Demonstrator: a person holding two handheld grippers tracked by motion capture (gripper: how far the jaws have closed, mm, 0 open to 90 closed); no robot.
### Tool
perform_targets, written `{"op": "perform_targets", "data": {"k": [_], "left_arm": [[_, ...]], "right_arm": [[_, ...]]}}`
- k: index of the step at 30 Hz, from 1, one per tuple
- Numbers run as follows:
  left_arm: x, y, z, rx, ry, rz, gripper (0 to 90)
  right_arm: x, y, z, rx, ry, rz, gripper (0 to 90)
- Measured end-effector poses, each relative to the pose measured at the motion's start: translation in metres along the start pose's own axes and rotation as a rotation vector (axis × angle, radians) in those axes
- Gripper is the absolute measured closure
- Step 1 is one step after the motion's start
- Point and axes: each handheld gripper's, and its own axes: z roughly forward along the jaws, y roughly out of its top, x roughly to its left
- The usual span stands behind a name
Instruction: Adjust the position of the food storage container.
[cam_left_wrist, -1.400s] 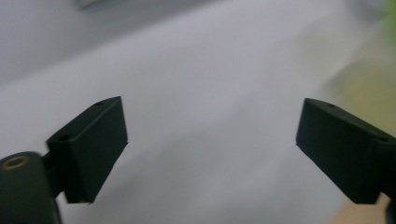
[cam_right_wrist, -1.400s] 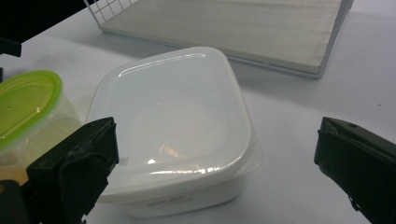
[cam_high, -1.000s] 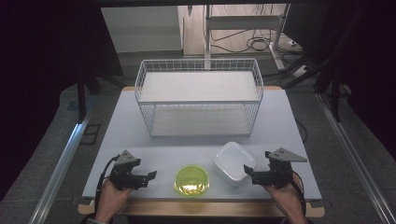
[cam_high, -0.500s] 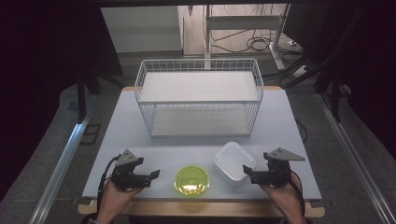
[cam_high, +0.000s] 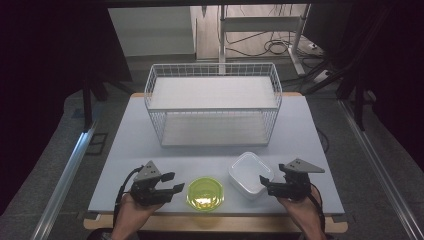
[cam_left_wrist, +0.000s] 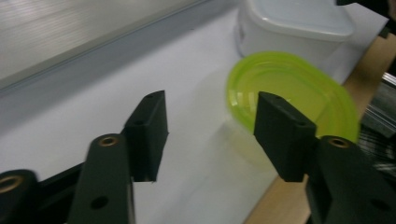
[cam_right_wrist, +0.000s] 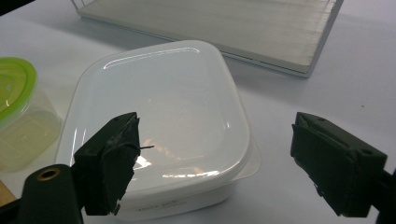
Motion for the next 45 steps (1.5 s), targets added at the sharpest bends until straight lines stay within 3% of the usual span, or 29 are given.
{"op": "perform_targets", "data": {"k": [6, 15, 20, 24, 36, 40, 43, 45], "left_arm": [[-0.025, 0.013, 0.012, 0.028, -0.034, 0.026, 63.5], [-0.047, 0.023, 0.026, 0.013, -0.15, 0.051, 86.2], [-0.06, 0.028, 0.041, 0.039, -0.198, 0.08, 89.7], [-0.073, 0.03, 0.054, 0.064, -0.203, 0.124, 89.8], [-0.097, 0.038, 0.083, 0.121, -0.19, 0.199, 89.8], [-0.099, 0.039, 0.091, 0.16, -0.164, 0.218, 89.8], [-0.098, 0.038, 0.094, 0.162, -0.173, 0.2, 89.8], [-0.096, 0.038, 0.092, 0.179, -0.146, 0.214, 89.8]], "right_arm": [[0.004, 0.0, 0.002, 0.013, -0.005, -0.025, 16.8], [0.006, 0.0, 0.003, 0.012, -0.006, -0.036, 17.2], [0.007, 0.0, 0.004, 0.012, -0.007, -0.042, 17.5], [0.008, 0.0, 0.004, 0.009, -0.013, -0.051, 17.5], [0.01, 0.0, 0.006, 0.011, -0.031, -0.073, 17.5], [0.01, 0.0, 0.006, 0.008, -0.033, -0.076, 17.5], [0.01, 0.0, 0.005, 0.002, -0.034, -0.081, 17.5], [0.01, 0.0, 0.004, -0.002, -0.034, -0.083, 17.5]]}}
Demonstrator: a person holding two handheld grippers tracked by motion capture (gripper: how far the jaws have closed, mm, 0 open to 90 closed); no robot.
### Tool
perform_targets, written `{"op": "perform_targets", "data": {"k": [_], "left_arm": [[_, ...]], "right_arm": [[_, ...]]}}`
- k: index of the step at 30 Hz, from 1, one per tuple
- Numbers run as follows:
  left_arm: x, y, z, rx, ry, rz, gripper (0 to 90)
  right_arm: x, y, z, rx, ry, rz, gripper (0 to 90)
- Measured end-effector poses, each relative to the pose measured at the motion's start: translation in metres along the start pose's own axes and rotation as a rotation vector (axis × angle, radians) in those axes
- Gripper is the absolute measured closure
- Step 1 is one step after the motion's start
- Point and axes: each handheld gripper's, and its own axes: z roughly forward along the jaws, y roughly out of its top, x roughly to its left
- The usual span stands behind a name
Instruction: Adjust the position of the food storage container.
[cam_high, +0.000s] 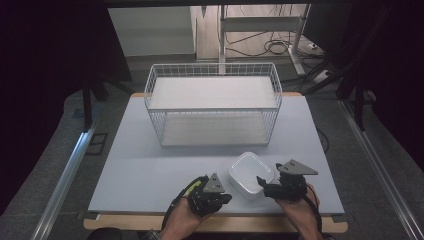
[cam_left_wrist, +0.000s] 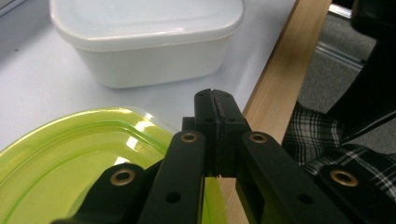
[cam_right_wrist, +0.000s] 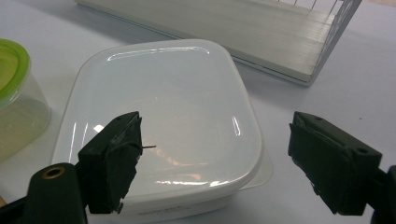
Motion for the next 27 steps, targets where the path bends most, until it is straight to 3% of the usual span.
{"op": "perform_targets", "data": {"k": [7, 21, 27], "left_arm": [[0.01, -0.005, -0.006, 0.019, 0.03, -0.028, 89.8], [0.034, -0.027, -0.027, 0.041, 0.152, -0.088, 89.7], [0.045, -0.034, -0.035, 0.043, 0.17, -0.121, 89.8]], "right_arm": [[0.001, 0.0, -0.001, 0.0, -0.002, -0.005, 17.5], [0.002, 0.0, -0.002, -0.002, -0.004, -0.003, 17.5], [0.002, 0.0, -0.001, 0.008, -0.007, -0.002, 17.5]]}}
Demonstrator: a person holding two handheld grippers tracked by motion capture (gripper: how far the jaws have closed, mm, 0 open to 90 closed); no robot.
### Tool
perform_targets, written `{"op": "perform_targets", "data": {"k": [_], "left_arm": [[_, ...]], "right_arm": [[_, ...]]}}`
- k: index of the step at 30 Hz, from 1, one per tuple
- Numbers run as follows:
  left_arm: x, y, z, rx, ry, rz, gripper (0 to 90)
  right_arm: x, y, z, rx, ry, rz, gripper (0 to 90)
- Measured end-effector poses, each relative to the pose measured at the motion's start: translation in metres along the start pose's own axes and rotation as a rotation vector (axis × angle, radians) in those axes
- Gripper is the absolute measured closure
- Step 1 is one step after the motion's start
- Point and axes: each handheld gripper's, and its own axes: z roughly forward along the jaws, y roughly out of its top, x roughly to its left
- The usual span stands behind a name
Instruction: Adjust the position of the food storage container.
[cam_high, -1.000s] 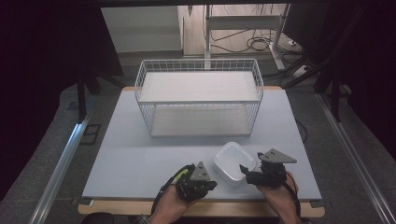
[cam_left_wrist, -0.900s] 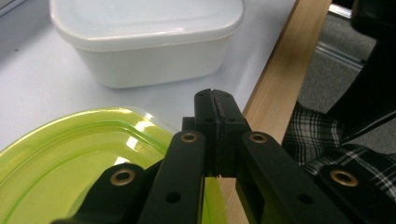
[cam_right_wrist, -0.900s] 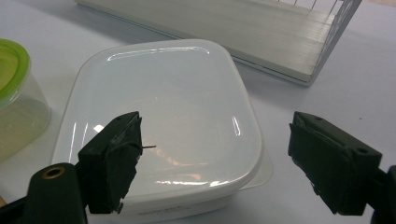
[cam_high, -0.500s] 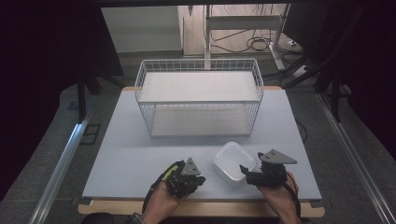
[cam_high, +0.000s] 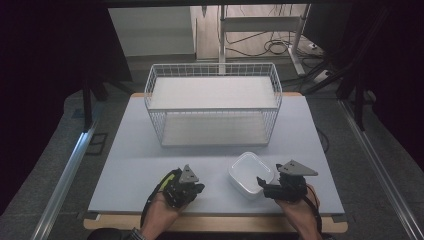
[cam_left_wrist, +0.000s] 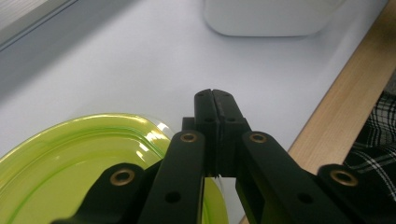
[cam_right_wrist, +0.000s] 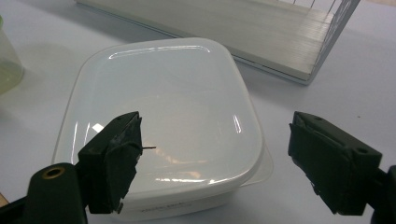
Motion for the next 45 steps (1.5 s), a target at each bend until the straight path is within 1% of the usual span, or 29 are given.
{"op": "perform_targets", "data": {"k": [1, 2, 4, 5, 6, 8, 9, 10, 16, 19, 20, 24, 29, 33, 36, 43, 44, 45], "left_arm": [[0.0, 0.0, 0.0, 0.0, 0.0, 0.0, 89.8], [0.005, -0.002, -0.001, -0.002, 0.011, -0.014, 89.8], [0.01, -0.005, -0.002, -0.001, 0.02, -0.024, 89.8], [0.01, -0.005, -0.002, -0.001, 0.02, -0.024, 89.8], [0.015, -0.007, -0.004, 0.001, 0.024, -0.038, 89.8], [0.018, -0.008, -0.005, -0.001, 0.026, -0.044, 89.8], [0.022, -0.01, -0.008, 0.002, 0.035, -0.058, 89.8], [0.024, -0.011, -0.009, 0.002, 0.039, -0.063, 89.8], [0.034, -0.019, -0.017, 0.003, 0.054, -0.096, 89.8], [0.037, -0.022, -0.018, 0.004, 0.057, -0.103, 89.8], [0.04, -0.024, -0.021, 0.003, 0.059, -0.115, 89.8], [0.045, -0.029, -0.025, 0.003, 0.069, -0.134, 89.8], [0.053, -0.035, -0.031, 0.01, 0.081, -0.15, 89.8], [0.058, -0.038, -0.034, 0.02, 0.096, -0.153, 89.8], [0.063, -0.043, -0.037, 0.031, 0.108, -0.163, 89.7], [0.068, -0.05, -0.044, 0.033, 0.126, -0.178, 89.6], [0.07, -0.053, -0.046, 0.029, 0.131, -0.19, 89.6], [0.07, -0.053, -0.046, 0.029, 0.131, -0.19, 89.6]], "right_arm": [[0.0, 0.0, 0.0, 0.001, -0.001, 0.0, 17.5], [0.0, 0.0, 0.0, 0.002, -0.001, 0.0, 17.5], [0.0, 0.0, 0.0, 0.003, -0.001, 0.001, 17.5], [0.0, 0.0, 0.0, 0.003, -0.001, 0.001, 17.5], [0.0, 0.0, 0.0, 0.005, -0.001, 0.002, 17.5], [0.0, 0.0, 0.0, 0.006, -0.001, 0.002, 17.5], [0.0, 0.0, 0.0, 0.007, 0.0, 0.001, 17.5], [0.0, 0.0, 0.0, 0.007, 0.0, 0.001, 17.5], [0.0, -0.001, 0.0, 0.008, 0.0, 0.004, 17.5], [0.0, -0.001, 0.0, 0.008, 0.001, 0.004, 17.5], [0.0, -0.001, 0.001, 0.008, 0.0, 0.003, 17.5], [0.0, -0.001, 0.001, 0.007, 0.001, 0.003, 17.5], [0.0, -0.001, 0.0, 0.008, 0.002, 0.004, 17.5], [0.0, -0.001, 0.001, 0.008, 0.003, 0.005, 17.5], [0.0, -0.001, 0.0, 0.008, 0.003, 0.007, 17.5], [0.0, -0.001, 0.001, 0.007, 0.005, 0.009, 17.5], [0.0, -0.001, 0.001, 0.007, 0.006, 0.009, 17.5], [0.0, -0.001, 0.001, 0.007, 0.006, 0.009, 17.5]]}}
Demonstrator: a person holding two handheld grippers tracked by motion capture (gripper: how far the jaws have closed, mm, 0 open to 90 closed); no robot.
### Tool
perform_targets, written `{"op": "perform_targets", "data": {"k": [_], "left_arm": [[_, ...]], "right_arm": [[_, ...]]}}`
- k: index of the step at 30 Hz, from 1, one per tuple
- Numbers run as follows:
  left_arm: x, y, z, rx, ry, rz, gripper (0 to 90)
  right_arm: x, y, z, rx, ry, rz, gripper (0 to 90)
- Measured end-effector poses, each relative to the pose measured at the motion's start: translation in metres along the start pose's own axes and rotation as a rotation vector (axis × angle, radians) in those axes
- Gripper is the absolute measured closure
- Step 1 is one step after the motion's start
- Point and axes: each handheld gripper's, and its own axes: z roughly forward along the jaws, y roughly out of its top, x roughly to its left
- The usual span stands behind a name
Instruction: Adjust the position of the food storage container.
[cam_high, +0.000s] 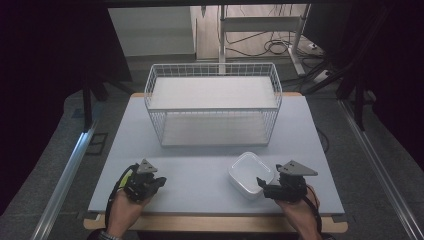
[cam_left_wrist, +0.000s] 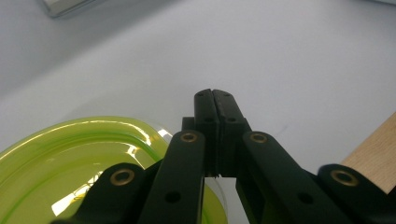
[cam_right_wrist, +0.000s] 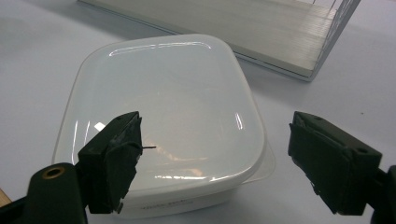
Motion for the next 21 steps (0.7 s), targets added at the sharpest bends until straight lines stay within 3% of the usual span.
{"op": "perform_targets", "data": {"k": [7, 14, 16, 21], "left_arm": [[0.012, -0.011, -0.005, 0.009, 0.03, -0.037, 89.5], [0.007, -0.008, -0.006, -0.022, 0.026, -0.027, 87.0], [0.003, -0.006, -0.006, -0.038, 0.019, -0.013, 86.0], [-0.01, 0.003, -0.001, -0.084, -0.031, 0.035, 86.1]], "right_arm": [[0.0, 0.0, 0.0, 0.001, 0.003, 0.004, 17.5], [-0.001, 0.0, 0.0, 0.001, 0.005, 0.008, 18.3], [-0.002, 0.0, 0.0, 0.004, 0.004, 0.011, 20.3], [-0.005, 0.003, -0.008, 0.008, 0.004, 0.026, 37.4]]}}
